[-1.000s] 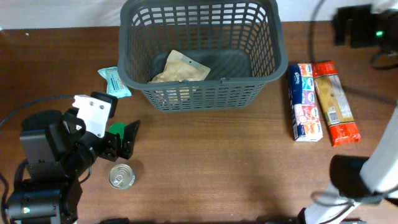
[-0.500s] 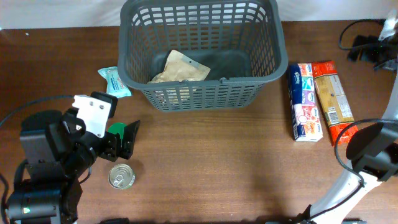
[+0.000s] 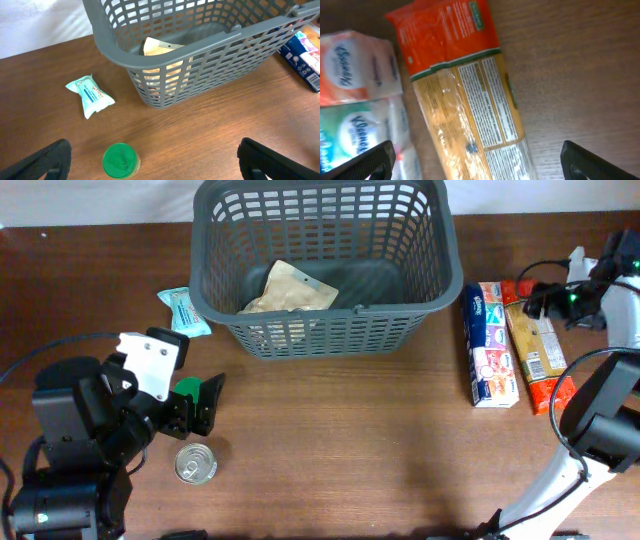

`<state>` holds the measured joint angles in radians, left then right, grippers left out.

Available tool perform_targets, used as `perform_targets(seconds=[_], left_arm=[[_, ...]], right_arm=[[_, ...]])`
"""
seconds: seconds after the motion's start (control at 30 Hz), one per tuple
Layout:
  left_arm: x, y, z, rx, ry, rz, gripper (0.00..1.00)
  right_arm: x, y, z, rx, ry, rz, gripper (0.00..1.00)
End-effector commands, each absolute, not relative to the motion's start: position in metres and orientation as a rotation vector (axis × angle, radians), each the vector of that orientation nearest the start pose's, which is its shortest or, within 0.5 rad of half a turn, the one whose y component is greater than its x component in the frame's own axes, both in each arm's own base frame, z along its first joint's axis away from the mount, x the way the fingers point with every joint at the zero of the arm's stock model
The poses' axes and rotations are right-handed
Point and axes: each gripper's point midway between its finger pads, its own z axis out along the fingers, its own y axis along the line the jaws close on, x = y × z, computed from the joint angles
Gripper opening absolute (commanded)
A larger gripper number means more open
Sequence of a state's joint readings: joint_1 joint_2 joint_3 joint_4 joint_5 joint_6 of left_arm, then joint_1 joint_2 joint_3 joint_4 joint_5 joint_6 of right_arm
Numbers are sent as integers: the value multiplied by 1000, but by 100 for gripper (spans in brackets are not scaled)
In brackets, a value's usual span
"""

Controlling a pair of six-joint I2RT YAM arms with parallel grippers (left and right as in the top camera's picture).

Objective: Pack container
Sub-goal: 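Return the right gripper and grasp the orange-wrapped package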

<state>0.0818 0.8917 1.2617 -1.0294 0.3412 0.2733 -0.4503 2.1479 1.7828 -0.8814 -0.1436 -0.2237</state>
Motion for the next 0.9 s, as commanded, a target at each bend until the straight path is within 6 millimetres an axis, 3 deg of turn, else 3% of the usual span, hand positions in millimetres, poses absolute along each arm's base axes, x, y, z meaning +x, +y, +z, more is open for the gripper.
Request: perform_targets(seconds=[0.0, 0.57, 0.73, 0.87], left_arm=[[250, -38, 319, 406, 2149, -186, 99], [250, -38, 319, 406, 2149, -186, 99], [250, -38, 320, 406, 2149, -186, 99], [250, -38, 319, 406, 2149, -186, 99]], right_arm=[[449, -187, 58, 252, 2787, 66, 99], [417, -172, -7, 252, 2860, 102, 99], [413, -172, -11, 262, 2874, 90, 74], [411, -171, -11, 270, 2881, 96, 62]])
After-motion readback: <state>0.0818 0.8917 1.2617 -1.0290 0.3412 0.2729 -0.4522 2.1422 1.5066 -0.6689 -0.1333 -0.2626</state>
